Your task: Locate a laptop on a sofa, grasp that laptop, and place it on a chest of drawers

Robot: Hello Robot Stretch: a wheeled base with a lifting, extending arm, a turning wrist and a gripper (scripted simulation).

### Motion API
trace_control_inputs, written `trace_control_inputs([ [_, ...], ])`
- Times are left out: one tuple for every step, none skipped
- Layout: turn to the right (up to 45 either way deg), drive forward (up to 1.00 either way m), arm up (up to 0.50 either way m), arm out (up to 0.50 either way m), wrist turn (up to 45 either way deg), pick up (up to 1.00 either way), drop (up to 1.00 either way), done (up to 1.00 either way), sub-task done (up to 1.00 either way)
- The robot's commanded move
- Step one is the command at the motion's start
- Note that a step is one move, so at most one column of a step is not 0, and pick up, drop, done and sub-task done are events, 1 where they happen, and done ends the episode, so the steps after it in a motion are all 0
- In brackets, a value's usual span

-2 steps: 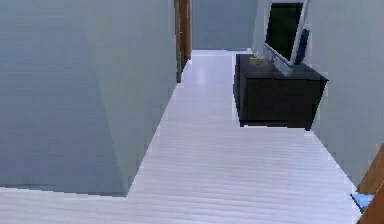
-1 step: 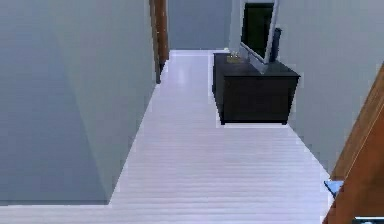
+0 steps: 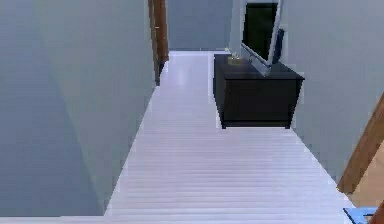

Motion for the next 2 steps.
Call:
trace_control_inputs([
  [-9.0, 0.0, 0.0, 0.0, 0.0, 0.0, 0.0, 0.0, 0.0],
  [0.0, 0.6, 0.0, 0.0, 0.0, 0.0, 0.0, 0.0, 0.0],
])
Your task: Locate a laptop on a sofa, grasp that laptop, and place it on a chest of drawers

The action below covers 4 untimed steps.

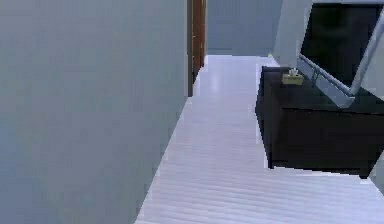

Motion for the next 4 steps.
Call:
trace_control_inputs([
  [45.0, 0.0, 0.0, 0.0, 0.0, 0.0, 0.0, 0.0, 0.0],
  [6.0, 0.0, 0.0, 0.0, 0.0, 0.0, 0.0, 0.0, 0.0],
  [0.0, 0.6, 0.0, 0.0, 0.0, 0.0, 0.0, 0.0, 0.0],
  [42.0, 0.0, 0.0, 0.0, 0.0, 0.0, 0.0, 0.0, 0.0],
])
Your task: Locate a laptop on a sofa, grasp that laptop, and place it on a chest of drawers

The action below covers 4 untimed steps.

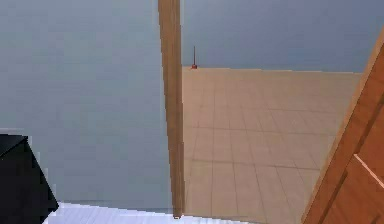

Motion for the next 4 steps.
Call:
trace_control_inputs([
  [0.0, 0.3, 0.0, 0.0, 0.0, 0.0, 0.0, 0.0, 0.0],
  [30.0, 0.0, 0.0, 0.0, 0.0, 0.0, 0.0, 0.0, 0.0],
  [0.0, 1.0, 0.0, 0.0, 0.0, 0.0, 0.0, 0.0, 0.0],
  [18.0, 0.0, 0.0, 0.0, 0.0, 0.0, 0.0, 0.0, 0.0],
])
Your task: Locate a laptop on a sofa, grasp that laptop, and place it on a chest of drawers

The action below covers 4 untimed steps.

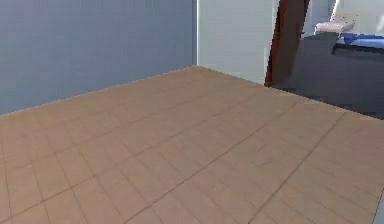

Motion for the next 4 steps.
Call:
trace_control_inputs([
  [0.0, 0.3, 0.0, 0.0, 0.0, 0.0, 0.0, 0.0, 0.0],
  [42.0, 0.0, 0.0, 0.0, 0.0, 0.0, 0.0, 0.0, 0.0],
  [0.0, 1.0, 0.0, 0.0, 0.0, 0.0, 0.0, 0.0, 0.0],
  [0.0, 1.0, 0.0, 0.0, 0.0, 0.0, 0.0, 0.0, 0.0],
])
